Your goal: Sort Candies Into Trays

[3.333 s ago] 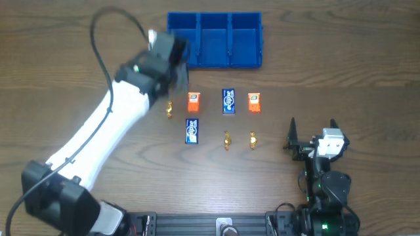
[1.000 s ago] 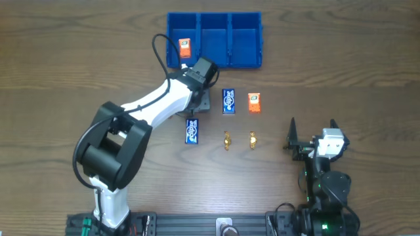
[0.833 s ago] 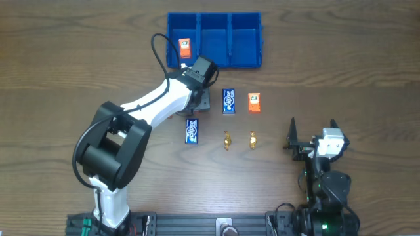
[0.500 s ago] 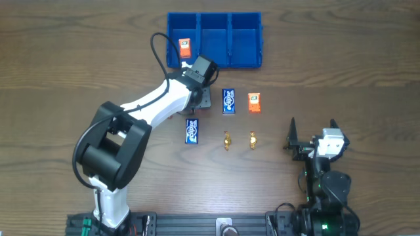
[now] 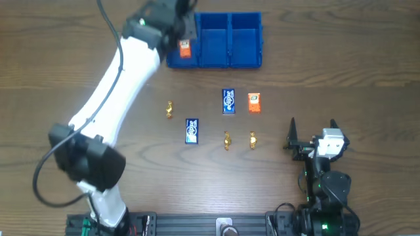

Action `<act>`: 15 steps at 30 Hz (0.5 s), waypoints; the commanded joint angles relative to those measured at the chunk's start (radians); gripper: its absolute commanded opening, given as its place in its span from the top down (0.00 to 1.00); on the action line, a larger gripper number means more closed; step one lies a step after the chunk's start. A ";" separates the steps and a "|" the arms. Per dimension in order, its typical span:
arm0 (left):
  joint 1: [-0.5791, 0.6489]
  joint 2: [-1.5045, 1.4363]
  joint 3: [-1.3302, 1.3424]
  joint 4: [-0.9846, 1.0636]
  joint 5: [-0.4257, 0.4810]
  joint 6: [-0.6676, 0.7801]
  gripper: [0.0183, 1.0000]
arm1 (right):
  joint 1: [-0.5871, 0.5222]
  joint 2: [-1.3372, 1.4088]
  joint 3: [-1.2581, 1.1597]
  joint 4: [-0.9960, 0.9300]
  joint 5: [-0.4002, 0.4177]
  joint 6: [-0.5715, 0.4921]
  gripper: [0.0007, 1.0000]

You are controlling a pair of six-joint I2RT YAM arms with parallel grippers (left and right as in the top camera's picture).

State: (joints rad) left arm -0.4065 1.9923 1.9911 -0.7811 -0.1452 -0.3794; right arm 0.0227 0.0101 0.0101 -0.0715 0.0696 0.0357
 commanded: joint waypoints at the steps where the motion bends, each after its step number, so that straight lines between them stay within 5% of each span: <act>1: 0.034 0.214 0.144 -0.060 -0.010 0.055 0.67 | -0.007 -0.007 -0.002 -0.005 -0.005 -0.014 0.00; 12: 0.060 0.307 0.167 -0.016 0.054 0.067 0.65 | -0.007 -0.007 -0.002 -0.005 -0.005 -0.014 0.00; 15: 0.060 0.315 0.166 -0.019 0.054 0.070 0.42 | -0.007 -0.007 -0.002 -0.005 -0.005 -0.014 0.00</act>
State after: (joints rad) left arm -0.3508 2.3104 2.1326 -0.8005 -0.1024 -0.3267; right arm 0.0223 0.0101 0.0101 -0.0711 0.0696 0.0357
